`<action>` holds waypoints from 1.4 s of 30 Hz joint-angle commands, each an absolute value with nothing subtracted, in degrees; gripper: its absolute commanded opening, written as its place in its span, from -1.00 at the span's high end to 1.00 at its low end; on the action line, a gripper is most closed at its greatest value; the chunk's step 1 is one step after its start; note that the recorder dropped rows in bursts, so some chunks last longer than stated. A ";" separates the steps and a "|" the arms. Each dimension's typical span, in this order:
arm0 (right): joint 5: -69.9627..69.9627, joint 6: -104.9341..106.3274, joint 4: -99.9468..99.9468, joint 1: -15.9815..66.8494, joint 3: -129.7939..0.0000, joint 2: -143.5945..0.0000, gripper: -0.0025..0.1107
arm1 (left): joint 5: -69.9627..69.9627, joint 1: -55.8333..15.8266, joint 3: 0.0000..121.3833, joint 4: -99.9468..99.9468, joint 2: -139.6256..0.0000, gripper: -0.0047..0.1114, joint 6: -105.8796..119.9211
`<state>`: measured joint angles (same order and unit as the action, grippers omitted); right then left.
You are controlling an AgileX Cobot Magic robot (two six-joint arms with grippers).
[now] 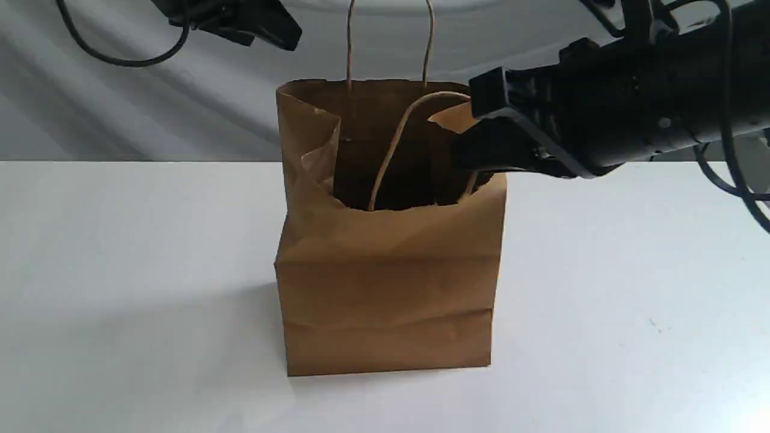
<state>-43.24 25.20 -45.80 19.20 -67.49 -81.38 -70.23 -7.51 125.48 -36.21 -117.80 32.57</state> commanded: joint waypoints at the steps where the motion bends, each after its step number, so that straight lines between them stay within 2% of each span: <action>1: -43.10 25.74 -45.80 18.71 -67.42 -81.51 0.96 | -69.96 -7.31 125.51 -34.91 -115.75 -0.21 31.90; 5: -43.89 27.03 -45.80 18.71 -67.42 -81.51 0.95 | -69.96 -7.31 125.51 -30.54 -115.09 -0.21 31.03; 7: -43.99 27.64 -45.80 18.71 -67.42 -81.51 0.85 | -69.96 -7.31 125.51 -30.12 -115.09 -0.21 30.92; 10: -43.99 28.37 -46.06 18.71 -67.42 -81.51 0.56 | -69.96 -7.31 125.51 -30.09 -115.09 -0.21 30.92; 14: -44.01 28.37 -46.06 18.71 -67.42 -81.51 0.05 | -69.96 -7.31 125.51 -29.68 -115.09 -0.21 30.92; 16: -44.02 28.37 -46.06 18.71 -67.42 -81.51 -0.08 | -69.96 -7.31 125.51 -29.68 -115.09 -0.21 30.92; 18: -44.02 28.37 -46.06 18.71 -67.42 -81.51 -0.11 | -69.96 -7.31 125.51 -29.65 -115.09 -0.21 31.56; 31: -43.54 27.94 -39.59 18.71 -67.42 -73.67 -0.07 | -69.96 -7.09 125.51 -29.37 -114.55 -0.20 31.55; 34: -43.43 27.67 -37.32 18.71 -67.42 -69.38 0.10 | -69.96 -6.15 125.51 -29.82 -113.44 -0.17 31.55; 40: -42.06 27.67 -32.01 18.71 -67.42 -61.63 0.87 | -69.96 -2.71 123.41 -37.57 -109.31 -0.17 31.99; 41: -41.42 27.67 -30.81 18.71 -67.42 -60.70 0.96 | -69.96 -2.02 122.08 -40.22 -108.27 -0.17 33.17; 42: -40.50 27.67 -29.67 18.71 -67.42 -59.63 0.96 | -69.96 -1.42 120.44 -41.86 -107.04 -0.17 34.81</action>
